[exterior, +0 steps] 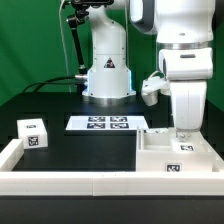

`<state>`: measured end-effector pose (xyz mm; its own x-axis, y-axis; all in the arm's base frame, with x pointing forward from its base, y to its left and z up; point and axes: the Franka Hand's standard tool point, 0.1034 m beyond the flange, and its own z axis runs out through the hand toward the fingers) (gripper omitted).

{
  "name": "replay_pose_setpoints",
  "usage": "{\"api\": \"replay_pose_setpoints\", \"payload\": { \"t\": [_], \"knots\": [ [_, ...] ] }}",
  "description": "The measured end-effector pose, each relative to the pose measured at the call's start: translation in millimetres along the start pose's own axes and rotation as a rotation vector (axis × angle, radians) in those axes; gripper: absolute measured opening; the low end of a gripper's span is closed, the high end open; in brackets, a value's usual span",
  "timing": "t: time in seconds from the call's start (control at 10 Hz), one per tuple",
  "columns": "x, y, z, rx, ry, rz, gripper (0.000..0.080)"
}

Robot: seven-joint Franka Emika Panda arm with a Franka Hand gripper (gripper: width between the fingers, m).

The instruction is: Assemble cabinet

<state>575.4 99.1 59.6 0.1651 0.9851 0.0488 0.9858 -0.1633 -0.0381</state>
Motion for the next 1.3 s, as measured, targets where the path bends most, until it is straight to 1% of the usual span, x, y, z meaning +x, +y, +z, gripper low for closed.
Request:
{"api": "replay_pose_setpoints", "payload": {
  "t": [0.1, 0.2, 0.3, 0.4, 0.5, 0.6, 0.7, 0.8, 0.9, 1.1, 1.3],
  "knots": [
    [-0.2, -0.5, -2.9, -0.003, -0.001, -0.001, 0.0092],
    [-0.5, -1.6, -6.2, -0.006, -0.002, 0.0, 0.0284],
    [-1.6, -6.6, -12.2, -0.01, -0.007, 0.004, 0.0434],
    [-2.7, -14.4, -19.7, -0.013, -0.013, 0.021, 0.0434],
    [-4.0, -28.9, -28.8, -0.017, -0.022, 0.033, 0.0601],
    [-6.5, -47.2, -35.6, -0.02, -0.032, 0.032, 0.0727],
    [-10.3, -63.4, -37.1, -0.011, -0.042, 0.025, 0.0777],
    [-13.0, -74.7, -37.9, -0.009, -0.048, 0.018, 0.0777],
    [-14.8, -85.1, -36.6, -0.006, -0.052, 0.03, 0.0795],
    [-15.6, -82.4, -35.5, -0.005, -0.051, 0.034, 0.0798],
    [-16.2, -82.9, -34.6, -0.005, -0.05, 0.028, 0.0797]
  ]
}}
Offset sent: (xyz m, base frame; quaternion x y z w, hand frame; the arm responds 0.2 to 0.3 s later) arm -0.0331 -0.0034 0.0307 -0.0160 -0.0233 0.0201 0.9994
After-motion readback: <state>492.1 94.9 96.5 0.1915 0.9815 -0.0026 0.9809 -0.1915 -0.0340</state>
